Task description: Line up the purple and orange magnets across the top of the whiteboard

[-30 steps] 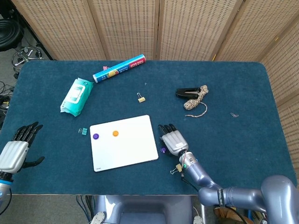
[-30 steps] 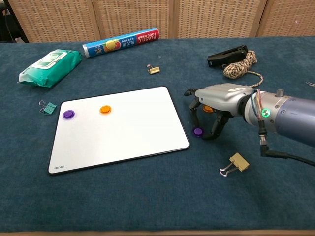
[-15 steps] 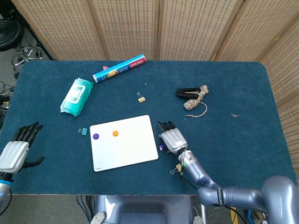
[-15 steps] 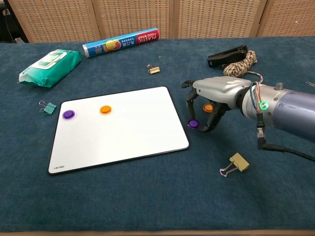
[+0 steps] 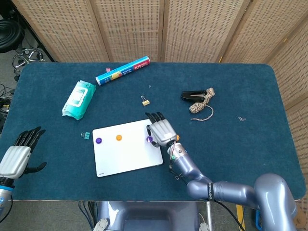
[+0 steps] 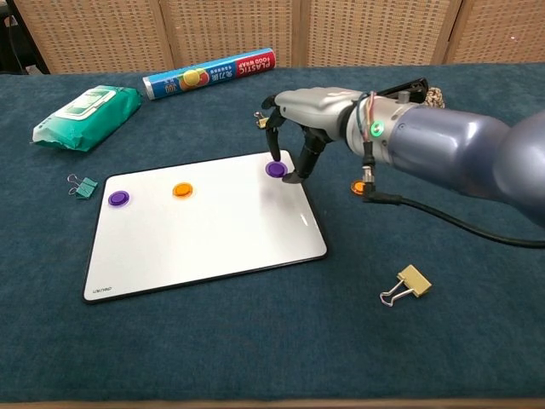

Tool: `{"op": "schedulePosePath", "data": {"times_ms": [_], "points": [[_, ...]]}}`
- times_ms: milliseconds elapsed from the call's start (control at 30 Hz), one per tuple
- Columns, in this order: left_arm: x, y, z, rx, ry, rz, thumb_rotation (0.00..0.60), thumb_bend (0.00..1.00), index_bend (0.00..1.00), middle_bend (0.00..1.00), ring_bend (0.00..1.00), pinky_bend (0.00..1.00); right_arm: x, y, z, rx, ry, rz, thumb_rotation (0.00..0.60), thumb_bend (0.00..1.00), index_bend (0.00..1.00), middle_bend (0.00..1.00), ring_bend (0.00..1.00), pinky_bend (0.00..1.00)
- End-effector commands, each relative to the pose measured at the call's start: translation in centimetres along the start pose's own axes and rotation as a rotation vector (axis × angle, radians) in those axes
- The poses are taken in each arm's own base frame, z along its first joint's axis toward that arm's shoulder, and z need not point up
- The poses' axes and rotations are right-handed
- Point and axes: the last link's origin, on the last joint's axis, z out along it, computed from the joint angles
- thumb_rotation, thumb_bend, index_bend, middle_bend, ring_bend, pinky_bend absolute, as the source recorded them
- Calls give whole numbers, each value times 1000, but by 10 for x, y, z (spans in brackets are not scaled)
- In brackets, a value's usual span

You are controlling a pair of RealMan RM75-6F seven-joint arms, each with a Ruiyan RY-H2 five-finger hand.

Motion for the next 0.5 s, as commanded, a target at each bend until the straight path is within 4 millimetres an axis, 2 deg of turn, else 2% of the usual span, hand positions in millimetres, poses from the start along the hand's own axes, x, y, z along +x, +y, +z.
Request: {"op": "schedulePosePath", "data": {"times_ms": [33,233,500], "points": [[1,-1,0,3,2,-2,600,197,0,0,0,0,2,-12,14,8,-2,-2,600,402,550,0,0,0],[2,-2,1,10,2,-10,600,196,0,0,0,0,2,-30,36,4,-1,-7,600,421,556,0,0,0],[4,-5,3,19,1,-20,600,196,0,0,0,0,-16,-41,58,-27,-33,-15,600,425,563,0,0,0]]}}
